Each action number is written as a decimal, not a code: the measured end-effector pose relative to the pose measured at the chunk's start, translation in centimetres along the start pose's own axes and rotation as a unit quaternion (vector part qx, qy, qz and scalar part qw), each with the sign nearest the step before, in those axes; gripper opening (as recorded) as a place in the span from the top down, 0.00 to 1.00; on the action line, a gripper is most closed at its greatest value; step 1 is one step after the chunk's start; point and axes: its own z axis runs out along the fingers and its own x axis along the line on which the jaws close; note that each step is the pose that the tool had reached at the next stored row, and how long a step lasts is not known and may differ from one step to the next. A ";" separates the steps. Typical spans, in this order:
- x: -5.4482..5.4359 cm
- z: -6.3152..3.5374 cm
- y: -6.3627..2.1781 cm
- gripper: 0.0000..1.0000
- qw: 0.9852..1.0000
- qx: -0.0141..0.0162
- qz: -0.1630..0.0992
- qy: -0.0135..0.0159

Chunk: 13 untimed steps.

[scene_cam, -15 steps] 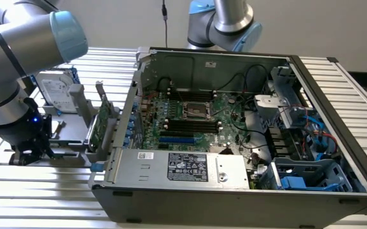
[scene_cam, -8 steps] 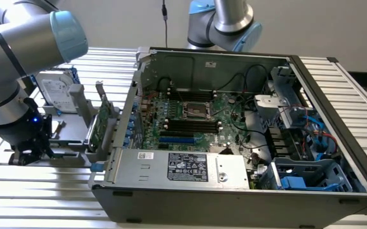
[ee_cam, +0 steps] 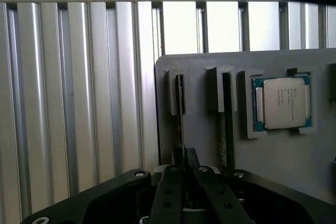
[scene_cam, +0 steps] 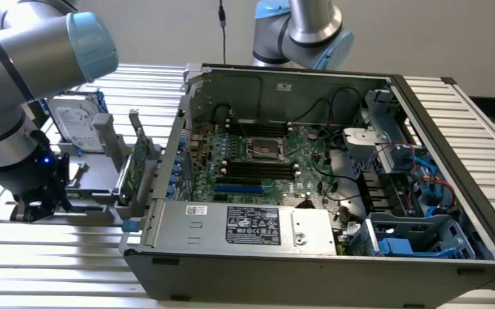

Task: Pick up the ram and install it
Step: 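Pick up the ram and move it above insertion slot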

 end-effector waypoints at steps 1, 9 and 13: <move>0.0 -0.11 0.01 0.86 1.000 0.000 0.000 0.000; -0.1 -1.36 0.09 0.86 1.000 -0.002 0.000 0.000; -0.2 -2.39 0.17 0.86 1.000 -0.003 0.000 0.000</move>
